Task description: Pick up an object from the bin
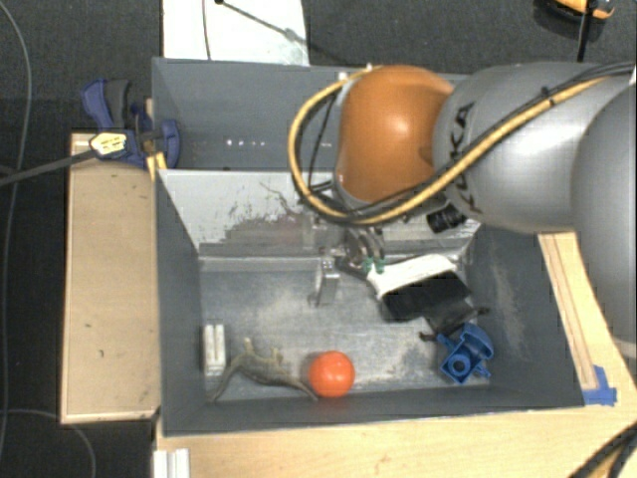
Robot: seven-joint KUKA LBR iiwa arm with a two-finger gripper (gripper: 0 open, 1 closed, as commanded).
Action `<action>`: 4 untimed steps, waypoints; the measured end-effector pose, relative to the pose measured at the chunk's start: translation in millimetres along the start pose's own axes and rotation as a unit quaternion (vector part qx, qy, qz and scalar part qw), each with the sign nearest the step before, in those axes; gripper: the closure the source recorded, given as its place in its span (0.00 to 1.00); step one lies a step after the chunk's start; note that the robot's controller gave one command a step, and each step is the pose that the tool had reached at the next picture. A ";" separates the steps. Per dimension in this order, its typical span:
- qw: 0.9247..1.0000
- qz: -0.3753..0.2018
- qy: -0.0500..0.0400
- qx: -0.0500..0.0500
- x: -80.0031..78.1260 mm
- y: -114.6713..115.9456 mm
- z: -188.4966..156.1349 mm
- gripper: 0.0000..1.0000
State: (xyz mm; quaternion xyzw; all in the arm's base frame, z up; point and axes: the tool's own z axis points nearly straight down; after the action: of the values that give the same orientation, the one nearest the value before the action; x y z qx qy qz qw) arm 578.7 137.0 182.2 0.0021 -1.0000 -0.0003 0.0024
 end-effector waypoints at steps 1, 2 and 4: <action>1.000 0.002 -0.004 -0.001 -1.6 -0.9 -5.2 0.00; 0.990 -0.142 -0.004 0.000 54.9 35.6 45.6 0.00; 0.998 -0.064 -0.003 -0.001 101.2 66.8 72.9 0.00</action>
Offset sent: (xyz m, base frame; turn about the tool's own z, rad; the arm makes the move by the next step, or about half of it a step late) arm -0.0887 0.0571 -0.0753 -0.4440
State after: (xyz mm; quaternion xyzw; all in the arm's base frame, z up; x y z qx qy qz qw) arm 476.8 203.4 109.8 0.0660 -0.9978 -0.0014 -0.0009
